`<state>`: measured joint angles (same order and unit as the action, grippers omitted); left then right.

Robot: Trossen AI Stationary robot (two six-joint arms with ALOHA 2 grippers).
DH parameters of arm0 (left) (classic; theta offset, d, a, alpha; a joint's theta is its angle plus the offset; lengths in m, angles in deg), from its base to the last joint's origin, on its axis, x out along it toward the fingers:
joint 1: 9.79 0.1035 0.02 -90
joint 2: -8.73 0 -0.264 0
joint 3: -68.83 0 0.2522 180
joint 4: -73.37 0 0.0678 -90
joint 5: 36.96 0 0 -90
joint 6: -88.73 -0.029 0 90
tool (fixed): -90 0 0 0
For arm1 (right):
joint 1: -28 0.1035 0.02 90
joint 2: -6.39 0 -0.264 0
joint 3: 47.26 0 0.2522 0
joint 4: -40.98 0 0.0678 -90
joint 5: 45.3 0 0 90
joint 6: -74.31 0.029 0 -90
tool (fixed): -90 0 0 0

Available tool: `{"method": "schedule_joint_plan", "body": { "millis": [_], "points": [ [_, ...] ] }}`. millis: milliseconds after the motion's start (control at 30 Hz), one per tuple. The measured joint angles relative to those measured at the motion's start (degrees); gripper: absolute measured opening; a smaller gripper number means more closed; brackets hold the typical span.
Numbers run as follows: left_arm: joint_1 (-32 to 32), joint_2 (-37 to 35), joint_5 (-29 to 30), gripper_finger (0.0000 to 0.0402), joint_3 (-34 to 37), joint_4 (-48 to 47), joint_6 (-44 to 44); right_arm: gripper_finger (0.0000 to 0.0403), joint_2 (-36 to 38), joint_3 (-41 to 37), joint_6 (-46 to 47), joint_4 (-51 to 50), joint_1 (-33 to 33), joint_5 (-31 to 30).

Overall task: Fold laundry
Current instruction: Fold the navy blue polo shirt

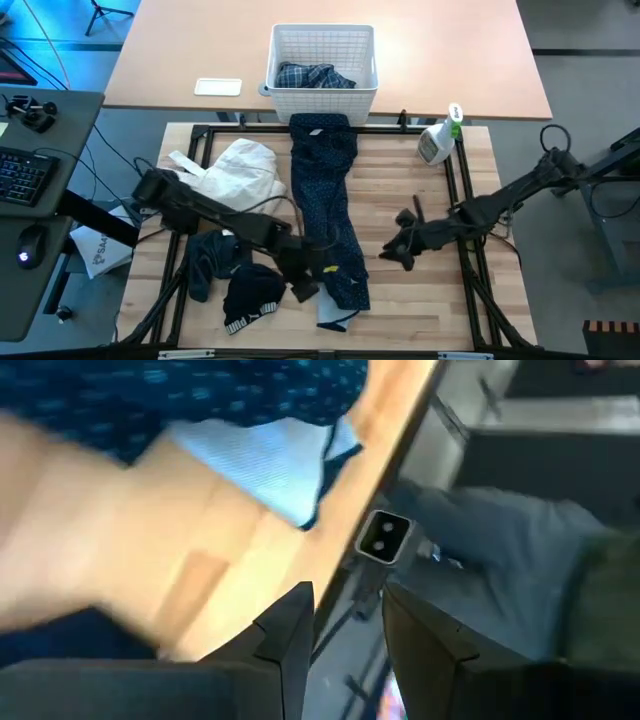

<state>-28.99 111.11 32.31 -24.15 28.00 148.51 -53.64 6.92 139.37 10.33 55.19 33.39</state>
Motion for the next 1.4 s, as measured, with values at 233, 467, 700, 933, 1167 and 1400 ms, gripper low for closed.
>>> {"method": "schedule_joint_plan", "body": {
  "millis": [233,467,700,933,1167,1400],
  "points": [
    [-0.93,-9.04,21.70,0.0108,0.00,-23.59,9.38,0.0204,-17.97,7.27,5.63,6.09,-1.66,6.44],
    [-3.27,-13.09,31.96,0.0108,0.00,-28.93,11.48,0.0204,-37.96,28.06,-0.16,-2.34,-6.41,10.95],
    [-5.01,-12.76,33.30,0.0108,1.14,-27.93,11.15,0.0204,-53.73,44.15,-6.07,-13.49,-10.73,16.03],
    [-7.66,-12.76,33.39,0.0108,1.31,-28.16,14.01,0.0147,-59.35,46.93,-11.84,-15.59,-13.01,17.01],
    [-12.70,-12.80,33.37,0.0108,1.31,-28.24,19.62,0.0012,-55.37,45.86,-20.02,-21.18,-13.45,16.92],
    [-16.54,-13.14,32.30,0.0108,1.31,-33.09,23.05,0.0003,-42.73,45.45,-27.65,-11.32,-9.97,16.76]
  ]
}}
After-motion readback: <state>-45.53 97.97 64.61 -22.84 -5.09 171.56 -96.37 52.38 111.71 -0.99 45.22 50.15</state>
